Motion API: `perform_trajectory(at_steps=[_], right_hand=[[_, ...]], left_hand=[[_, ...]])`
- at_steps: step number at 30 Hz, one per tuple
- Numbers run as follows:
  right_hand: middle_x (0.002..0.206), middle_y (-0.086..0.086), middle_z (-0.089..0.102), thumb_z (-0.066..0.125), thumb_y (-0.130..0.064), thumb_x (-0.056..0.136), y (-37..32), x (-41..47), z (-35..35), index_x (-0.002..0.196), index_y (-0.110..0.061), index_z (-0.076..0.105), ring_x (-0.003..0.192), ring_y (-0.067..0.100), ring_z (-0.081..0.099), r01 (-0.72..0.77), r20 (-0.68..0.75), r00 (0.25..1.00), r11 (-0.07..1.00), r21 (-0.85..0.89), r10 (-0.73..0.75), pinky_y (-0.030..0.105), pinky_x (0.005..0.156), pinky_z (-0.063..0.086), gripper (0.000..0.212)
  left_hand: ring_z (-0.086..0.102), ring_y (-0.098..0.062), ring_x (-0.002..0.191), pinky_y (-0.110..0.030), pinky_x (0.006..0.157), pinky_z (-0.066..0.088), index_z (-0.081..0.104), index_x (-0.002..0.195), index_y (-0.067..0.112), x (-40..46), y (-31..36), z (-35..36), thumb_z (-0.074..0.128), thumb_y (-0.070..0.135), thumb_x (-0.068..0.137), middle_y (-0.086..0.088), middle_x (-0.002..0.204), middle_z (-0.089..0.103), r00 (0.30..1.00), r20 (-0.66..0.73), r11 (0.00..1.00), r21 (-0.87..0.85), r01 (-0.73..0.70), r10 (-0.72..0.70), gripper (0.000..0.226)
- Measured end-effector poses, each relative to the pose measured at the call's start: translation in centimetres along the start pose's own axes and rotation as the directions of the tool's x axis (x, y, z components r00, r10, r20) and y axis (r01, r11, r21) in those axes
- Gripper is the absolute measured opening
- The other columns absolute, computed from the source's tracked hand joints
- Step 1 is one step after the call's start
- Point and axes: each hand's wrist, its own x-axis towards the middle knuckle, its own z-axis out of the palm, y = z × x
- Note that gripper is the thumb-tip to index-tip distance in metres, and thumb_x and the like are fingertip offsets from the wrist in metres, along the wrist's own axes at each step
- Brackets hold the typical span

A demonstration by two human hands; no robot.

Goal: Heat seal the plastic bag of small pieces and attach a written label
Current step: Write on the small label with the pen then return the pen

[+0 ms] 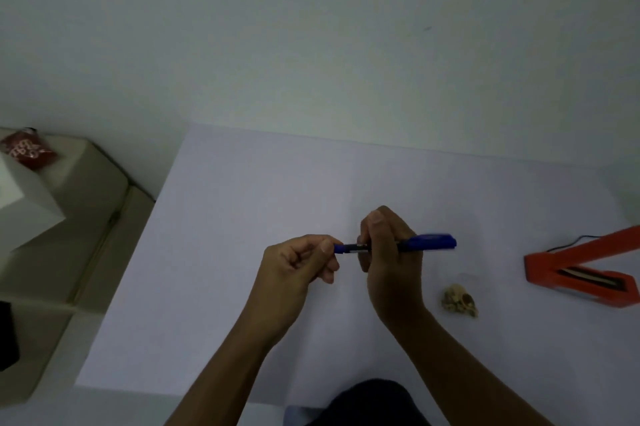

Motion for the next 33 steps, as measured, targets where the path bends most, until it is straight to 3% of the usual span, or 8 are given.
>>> perform_trajectory(at_steps=[7, 10, 13, 18, 22, 26, 29, 33], right_hand=[[0.054, -0.007, 0.042, 0.044, -0.028, 0.097, 1.6, -0.8, 2.0, 0.066, -0.023, 0.04, 0.045, 0.005, 0.037, 0.039, 0.039, 0.998, 0.999, -0.022, -0.039, 0.028, 0.042, 0.032, 0.031], [0.056, -0.007, 0.047, 0.056, -0.028, 0.098, 3.6, 0.0, 2.4, 0.075, -0.018, 0.049, 0.048, 0.006, 0.042, -0.114, 0.172, 0.979, 0.993, 0.041, 0.105, 0.022, 0.047, 0.038, 0.027], [0.06, -0.003, 0.051, 0.065, -0.034, 0.092, 6.1, 0.5, 2.7, 0.09, -0.013, 0.056, 0.049, 0.008, 0.043, -0.314, 0.148, 0.943, 0.945, 0.09, 0.299, 0.018, 0.045, 0.039, 0.023], [0.072, 0.003, 0.066, 0.063, -0.039, 0.094, 11.4, 0.1, 3.0, 0.1, -0.015, 0.063, 0.052, 0.011, 0.048, -0.52, 0.071, 0.852, 0.854, 0.003, 0.519, 0.021, 0.043, 0.039, 0.025], [0.087, 0.005, 0.071, 0.06, -0.036, 0.099, 16.5, -1.1, 3.7, 0.096, -0.02, 0.063, 0.067, 0.015, 0.057, -0.639, 0.013, 0.754, 0.738, -0.218, 0.657, 0.027, 0.055, 0.045, 0.017], [0.082, -0.002, 0.062, 0.056, -0.03, 0.101, 19.2, -2.3, 4.2, 0.095, -0.015, 0.06, 0.07, 0.01, 0.056, -0.61, -0.054, 0.768, 0.703, -0.365, 0.638, 0.017, 0.06, 0.045, 0.016], [0.081, -0.004, 0.06, 0.055, -0.026, 0.101, 20.1, -2.7, 4.6, 0.099, -0.014, 0.06, 0.068, 0.006, 0.055, -0.596, -0.04, 0.771, 0.699, -0.395, 0.635, 0.011, 0.056, 0.042, 0.013], [0.1, 0.004, 0.064, 0.057, -0.026, 0.101, 21.6, -3.1, 5.3, 0.114, -0.016, 0.057, 0.082, 0.019, 0.064, -0.642, 0.006, 0.716, 0.663, -0.385, 0.698, 0.034, 0.068, 0.06, 0.017]], left_hand=[[0.057, -0.015, 0.06, -0.026, 0.063, 0.051, 0.074, 0.089, 0.009, -0.1, -0.8, -1.4, 0.052, 0.023, 0.097, -0.001, 0.064, 0.064, 1.0, -0.006, 1.0, 0.016, 0.021, -0.021, 0.027], [0.059, -0.014, 0.059, -0.022, 0.062, 0.053, 0.073, 0.091, 0.008, 1.5, -1.1, -3.4, 0.052, 0.018, 0.099, -0.001, 0.064, 0.065, 0.997, -0.081, 0.991, 0.137, 0.005, 0.006, 0.025], [0.061, -0.008, 0.058, -0.015, 0.063, 0.053, 0.073, 0.085, 0.011, 3.9, -1.5, -6.5, 0.055, 0.019, 0.098, -0.002, 0.065, 0.068, 0.975, -0.21, 0.961, 0.276, -0.013, 0.074, 0.024], [0.061, -0.006, 0.054, -0.012, 0.059, 0.048, 0.069, 0.076, 0.012, 6.3, -4.0, -11.2, 0.058, 0.029, 0.098, 0.002, 0.063, 0.066, 0.963, -0.216, 0.711, 0.702, 0.04, 0.16, 0.029], [0.066, -0.023, 0.065, -0.04, 0.068, 0.057, 0.068, 0.081, 0.001, 8.5, -8.0, -12.4, 0.058, 0.026, 0.098, -0.013, 0.076, 0.07, 0.969, -0.245, 0.52, 0.826, 0.218, -0.018, 0.032], [0.059, -0.021, 0.076, -0.029, 0.06, 0.044, 0.068, 0.099, 0.002, 9.9, -11.2, -10.9, 0.053, 0.024, 0.101, -0.011, 0.092, 0.066, 0.957, -0.219, 0.201, 0.945, 0.257, -0.191, 0.026], [0.051, -0.015, 0.067, -0.023, 0.048, 0.028, 0.066, 0.094, 0.006, 10.6, -13.4, -10.3, 0.054, 0.025, 0.1, -0.005, 0.083, 0.059, 0.952, -0.219, 0.157, 0.954, 0.255, -0.213, 0.024], [0.052, -0.017, 0.064, -0.023, 0.049, 0.031, 0.05, 0.08, 0.011, 11.3, -15.7, -9.6, 0.055, 0.026, 0.099, -0.003, 0.079, 0.055, 0.951, -0.233, 0.227, 0.933, 0.278, -0.205, 0.025]])
